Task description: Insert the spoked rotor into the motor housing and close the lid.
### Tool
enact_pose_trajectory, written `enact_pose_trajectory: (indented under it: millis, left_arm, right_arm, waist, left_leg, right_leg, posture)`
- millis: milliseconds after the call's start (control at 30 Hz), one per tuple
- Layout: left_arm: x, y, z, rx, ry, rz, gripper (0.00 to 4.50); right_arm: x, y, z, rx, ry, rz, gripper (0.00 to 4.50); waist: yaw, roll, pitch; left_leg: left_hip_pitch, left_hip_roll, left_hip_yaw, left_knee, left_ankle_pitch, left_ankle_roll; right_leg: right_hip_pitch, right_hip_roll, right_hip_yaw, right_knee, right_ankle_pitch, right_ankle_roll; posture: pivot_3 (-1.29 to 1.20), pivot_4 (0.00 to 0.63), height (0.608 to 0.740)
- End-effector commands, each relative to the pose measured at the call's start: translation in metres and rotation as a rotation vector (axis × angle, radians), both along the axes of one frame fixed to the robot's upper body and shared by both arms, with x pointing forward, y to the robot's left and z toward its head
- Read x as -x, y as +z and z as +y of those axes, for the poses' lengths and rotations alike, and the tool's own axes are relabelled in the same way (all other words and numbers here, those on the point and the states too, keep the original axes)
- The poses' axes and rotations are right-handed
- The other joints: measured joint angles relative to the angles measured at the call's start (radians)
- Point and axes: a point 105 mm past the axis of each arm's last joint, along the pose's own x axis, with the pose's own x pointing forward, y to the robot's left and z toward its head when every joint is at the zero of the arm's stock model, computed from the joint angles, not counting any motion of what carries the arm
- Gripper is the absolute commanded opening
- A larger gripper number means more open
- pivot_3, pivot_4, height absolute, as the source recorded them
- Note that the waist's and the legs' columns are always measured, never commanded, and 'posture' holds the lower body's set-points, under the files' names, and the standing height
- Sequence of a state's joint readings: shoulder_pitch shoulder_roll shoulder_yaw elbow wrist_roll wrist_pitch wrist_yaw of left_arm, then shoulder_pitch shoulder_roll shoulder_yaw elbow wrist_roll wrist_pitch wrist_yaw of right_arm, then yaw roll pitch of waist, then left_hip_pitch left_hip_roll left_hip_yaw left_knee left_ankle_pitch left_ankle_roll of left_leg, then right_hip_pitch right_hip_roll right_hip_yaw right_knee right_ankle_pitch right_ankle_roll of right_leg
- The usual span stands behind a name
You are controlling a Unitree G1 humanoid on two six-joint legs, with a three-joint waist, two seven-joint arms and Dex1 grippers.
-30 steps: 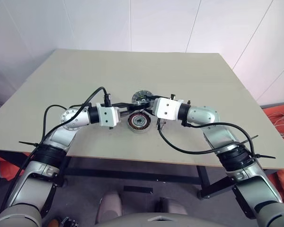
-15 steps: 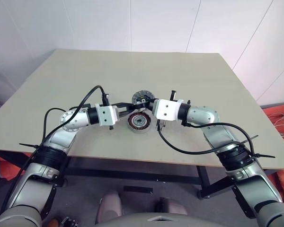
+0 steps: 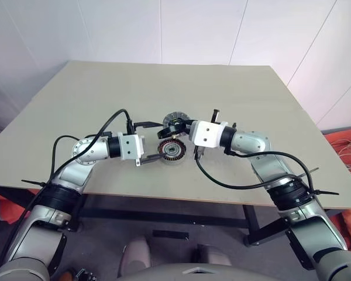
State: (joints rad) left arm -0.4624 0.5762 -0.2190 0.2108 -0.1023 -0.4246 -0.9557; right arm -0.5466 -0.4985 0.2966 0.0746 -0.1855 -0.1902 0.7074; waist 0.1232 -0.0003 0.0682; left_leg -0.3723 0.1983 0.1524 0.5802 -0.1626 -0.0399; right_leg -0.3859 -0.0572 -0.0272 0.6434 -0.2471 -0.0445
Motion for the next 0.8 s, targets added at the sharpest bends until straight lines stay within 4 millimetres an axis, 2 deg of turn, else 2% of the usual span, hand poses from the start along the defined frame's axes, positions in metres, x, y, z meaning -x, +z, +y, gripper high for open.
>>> enact_pose_trajectory:
  millis: [33, 100, 200, 300, 367, 533, 633, 800]
  left_arm:
    - [-0.007, 0.023, 0.015, 0.166, 0.088, 0.12, 4.5]
    - [-0.011, 0.03, 0.026, 0.295, 0.143, 0.281, 4.5]
    - [-0.021, 0.036, 0.053, 0.492, 0.273, 0.483, 4.5]
    - [-0.025, 0.039, 0.078, 0.706, 0.374, 0.663, 4.5]
    - [-0.024, 0.041, 0.088, 0.842, 0.403, 0.767, 4.5]
    - [-0.029, 0.048, 0.11, 1.105, 0.481, 0.864, 4.5]
    - [-0.031, 0.045, 0.118, 1.199, 0.518, 0.929, 4.5]
    - [-0.033, 0.031, 0.119, 1.218, 0.588, 1.034, 4.5]
  right_arm:
    - [-0.008, 0.022, -0.01, -0.034, -0.049, -0.111, 0.18]
    - [-0.012, 0.02, -0.016, -0.036, -0.082, -0.133, 0.18]
    - [-0.013, 0.017, -0.02, -0.048, -0.116, -0.174, 0.18]
    - [-0.008, 0.009, -0.019, -0.07, -0.125, -0.213, 0.18]
    - [-0.004, 0.004, -0.016, -0.092, -0.13, -0.232, 0.18]
    - [0.0, -0.006, -0.011, -0.108, -0.159, -0.286, 0.18]
    - [0.0, -0.014, -0.006, -0.092, -0.16, -0.309, 0.18]
    - [0.004, -0.03, 0.0, -0.045, -0.123, -0.297, 0.18]
  waist:
    - [-0.001, 0.0, 0.0]
    - [-0.001, 0.0, 0.0]
    - [-0.002, 0.0, 0.0]
    - [-0.004, 0.0, 0.0]
    - [-0.003, 0.0, 0.0]
    - [-0.004, 0.0, 0.0]
    - [-0.005, -0.001, 0.0]
    - [-0.006, -0.002, 0.0]
  left_leg:
    - [0.0, 0.0, 0.001, 0.0, 0.0, 0.0]
    - [0.0, 0.0, 0.001, 0.0, 0.0, 0.0]
    - [0.0, 0.0, 0.003, 0.0, 0.0, 0.0]
    - [0.001, 0.0, 0.008, 0.0, 0.0, 0.0]
    - [0.001, 0.0, 0.008, 0.001, -0.001, 0.001]
    - [0.0, 0.0, 0.009, 0.002, -0.003, 0.005]
    - [0.001, 0.0, 0.009, 0.003, -0.003, 0.005]
    - [0.002, -0.001, 0.008, 0.003, -0.004, 0.006]
  right_leg:
    - [0.0, 0.0, 0.0, 0.0, 0.0, 0.0]
    - [0.0, 0.0, 0.0, 0.0, 0.0, 0.0]
    - [0.0, 0.001, 0.0, 0.001, 0.0, 0.0]
    - [0.0, 0.001, 0.0, 0.001, 0.0, -0.001]
    - [0.001, 0.001, 0.0, 0.0, 0.0, -0.001]
    - [0.001, 0.001, 0.001, -0.001, 0.0, 0.0]
    - [0.002, 0.002, 0.001, -0.001, 0.0, 0.0]
    - [0.003, 0.002, 0.001, -0.001, 0.0, 0.0]
  posture:
    - [0.0, 0.0, 0.74]
    - [0.0, 0.0, 0.74]
    - [0.0, 0.0, 0.74]
    - [0.0, 0.0, 0.74]
    - [0.0, 0.0, 0.74]
    - [0.0, 0.0, 0.74]
    - [0.0, 0.0, 0.74]
    - [0.0, 0.0, 0.74]
